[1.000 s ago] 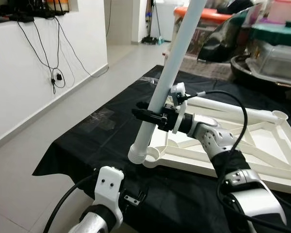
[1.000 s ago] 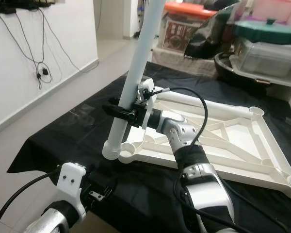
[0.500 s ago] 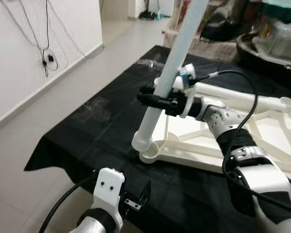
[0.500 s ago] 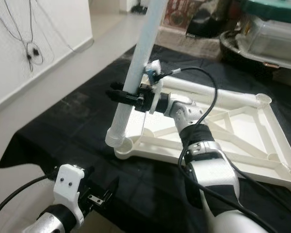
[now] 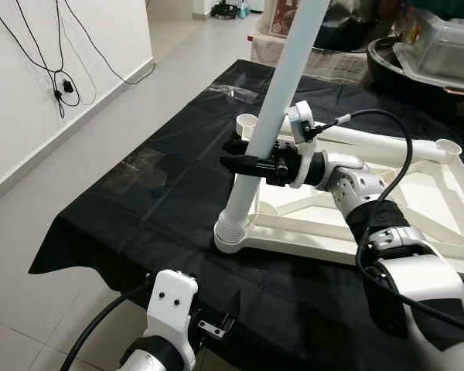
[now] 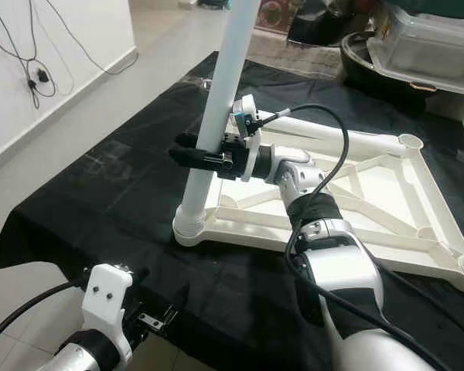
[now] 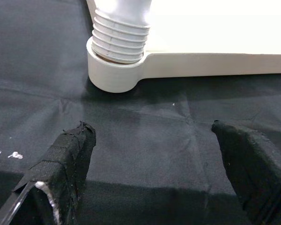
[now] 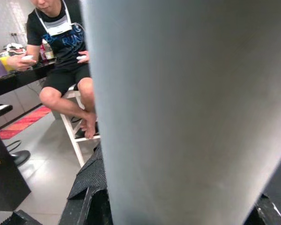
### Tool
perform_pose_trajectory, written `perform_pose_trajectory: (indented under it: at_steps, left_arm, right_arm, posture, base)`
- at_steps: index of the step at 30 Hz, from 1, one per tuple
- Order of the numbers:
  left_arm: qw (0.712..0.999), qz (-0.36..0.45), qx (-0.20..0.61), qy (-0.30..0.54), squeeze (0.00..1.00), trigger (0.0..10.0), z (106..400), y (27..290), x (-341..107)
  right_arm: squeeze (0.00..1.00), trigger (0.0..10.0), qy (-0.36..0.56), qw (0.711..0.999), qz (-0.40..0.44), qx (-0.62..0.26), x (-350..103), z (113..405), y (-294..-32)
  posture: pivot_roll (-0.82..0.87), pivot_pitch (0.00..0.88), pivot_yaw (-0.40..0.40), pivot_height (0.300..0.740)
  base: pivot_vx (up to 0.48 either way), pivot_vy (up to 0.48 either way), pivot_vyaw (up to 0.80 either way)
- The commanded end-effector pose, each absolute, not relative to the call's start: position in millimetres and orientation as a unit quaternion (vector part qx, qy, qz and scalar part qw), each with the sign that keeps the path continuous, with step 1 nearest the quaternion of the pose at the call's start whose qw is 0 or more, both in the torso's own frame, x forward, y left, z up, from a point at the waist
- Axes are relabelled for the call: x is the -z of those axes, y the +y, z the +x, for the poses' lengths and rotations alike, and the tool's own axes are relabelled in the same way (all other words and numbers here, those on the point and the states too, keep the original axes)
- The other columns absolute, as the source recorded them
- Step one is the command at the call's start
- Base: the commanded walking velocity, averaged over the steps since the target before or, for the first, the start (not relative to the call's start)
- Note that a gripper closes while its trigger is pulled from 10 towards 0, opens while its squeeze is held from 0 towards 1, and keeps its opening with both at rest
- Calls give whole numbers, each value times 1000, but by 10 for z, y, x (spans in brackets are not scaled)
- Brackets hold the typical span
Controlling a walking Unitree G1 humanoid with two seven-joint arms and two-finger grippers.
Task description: Building children table
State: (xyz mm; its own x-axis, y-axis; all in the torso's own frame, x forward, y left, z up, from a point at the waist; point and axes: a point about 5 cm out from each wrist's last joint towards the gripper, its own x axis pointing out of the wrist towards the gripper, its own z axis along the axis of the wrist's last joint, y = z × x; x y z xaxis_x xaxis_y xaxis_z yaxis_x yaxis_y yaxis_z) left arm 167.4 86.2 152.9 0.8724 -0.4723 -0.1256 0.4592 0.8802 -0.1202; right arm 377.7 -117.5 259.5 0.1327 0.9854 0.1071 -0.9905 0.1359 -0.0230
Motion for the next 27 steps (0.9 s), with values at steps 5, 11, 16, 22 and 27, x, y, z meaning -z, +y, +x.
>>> perform_pose_trajectory:
  at_steps: [5,11,16,22,27]
  left_arm:
    - [964,-41,247,83,0,10000,1633,845,-1528]
    - [964,-39,249,85,0,10000,1629,839,-1525]
    - [963,-39,251,86,0,10000,1631,840,-1522]
    - [963,-38,252,86,0,10000,1634,841,-1520]
    - [963,-35,252,86,0,10000,1647,836,-1517]
  right_arm:
    - [0,10000,-27,750,-29,-660,-2478,3763,-1181]
    - [0,10000,-33,710,-91,-697,-2490,3699,-1130]
    - [0,10000,-36,673,-126,-728,-2521,3645,-1052]
    - [0,10000,-38,651,-127,-748,-2532,3612,-989]
    - [0,10000,-26,648,-104,-754,-2457,3610,-920]
  posture:
    - [263,197,-82,740]
    - [261,190,-80,740]
    - [259,181,-80,740]
    - [259,181,-80,740]
    - [256,187,-85,740]
  base:
    - [0,0,0]
    - [0,0,0]
    - [0,0,0]
    - [0,0,0]
    - [0,0,0]
